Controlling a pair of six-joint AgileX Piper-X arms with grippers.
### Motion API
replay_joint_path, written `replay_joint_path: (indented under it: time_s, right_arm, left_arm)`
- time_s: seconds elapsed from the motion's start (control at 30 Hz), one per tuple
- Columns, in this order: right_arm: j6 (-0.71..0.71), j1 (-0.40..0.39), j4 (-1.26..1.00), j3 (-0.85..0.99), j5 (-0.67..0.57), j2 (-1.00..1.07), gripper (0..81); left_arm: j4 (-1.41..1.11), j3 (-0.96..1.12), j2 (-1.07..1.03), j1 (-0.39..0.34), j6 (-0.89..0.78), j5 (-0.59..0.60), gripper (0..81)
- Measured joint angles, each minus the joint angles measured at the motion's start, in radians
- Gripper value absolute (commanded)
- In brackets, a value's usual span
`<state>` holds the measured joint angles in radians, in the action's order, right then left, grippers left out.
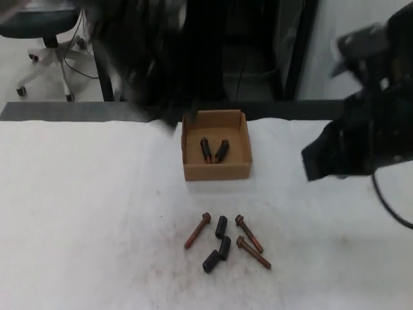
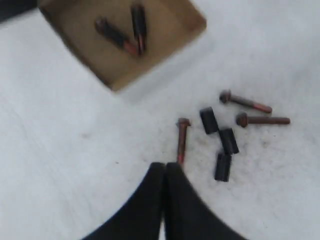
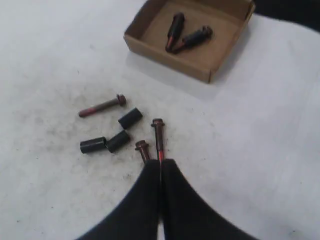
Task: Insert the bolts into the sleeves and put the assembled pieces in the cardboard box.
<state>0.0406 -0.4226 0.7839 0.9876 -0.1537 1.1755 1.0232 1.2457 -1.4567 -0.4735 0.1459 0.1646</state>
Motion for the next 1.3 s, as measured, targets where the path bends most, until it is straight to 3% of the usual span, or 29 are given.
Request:
replay_joint_path:
  time_s: [0.13, 0.17, 0.4, 0.47, 0.6, 0.67, 0.87, 1.3]
  right_arm:
    - [0.005, 0.000, -0.014, 0.000, 0.000, 0.091, 0.2]
    - [0.013, 0.000, -0.024, 0.000, 0.000, 0.110, 0.2]
    - [0.064, 0.000, -0.122, 0.000, -0.043, 0.280, 2.4]
    - [0.064, 0.000, -0.160, 0.000, -0.064, 0.344, 9.5]
    - [0.064, -0.009, -0.206, 0.019, -0.134, 0.455, 32.3]
    - [0.064, -0.028, -0.210, 0.044, -0.106, 0.491, 36.5]
    - [0.127, -0.085, -0.206, 0.157, -0.009, 0.600, 32.7]
    - [0.152, -0.089, -0.156, 0.216, 0.069, 0.695, 32.6]
  left_arm:
    - [-0.208, -0.399, 0.269, -0.004, -0.114, -0.005, 0.3]
    - [-0.337, -0.554, 0.417, -0.004, -0.169, -0.005, 0.3]
    - [-0.735, -0.837, 0.713, -0.004, -0.210, -0.008, 0.3]
    - [-0.771, -0.857, 0.748, -0.004, -0.212, -0.008, 0.3]
    - [-0.836, -0.878, 0.764, -0.004, -0.213, -0.013, 0.3]
    - [-0.839, -0.880, 0.764, -0.004, -0.213, -0.018, 0.3]
    - [-0.841, -0.881, 0.764, -0.004, -0.213, -0.038, 0.3]
    - [-0.844, -0.881, 0.764, -0.004, -0.213, -0.042, 0.3]
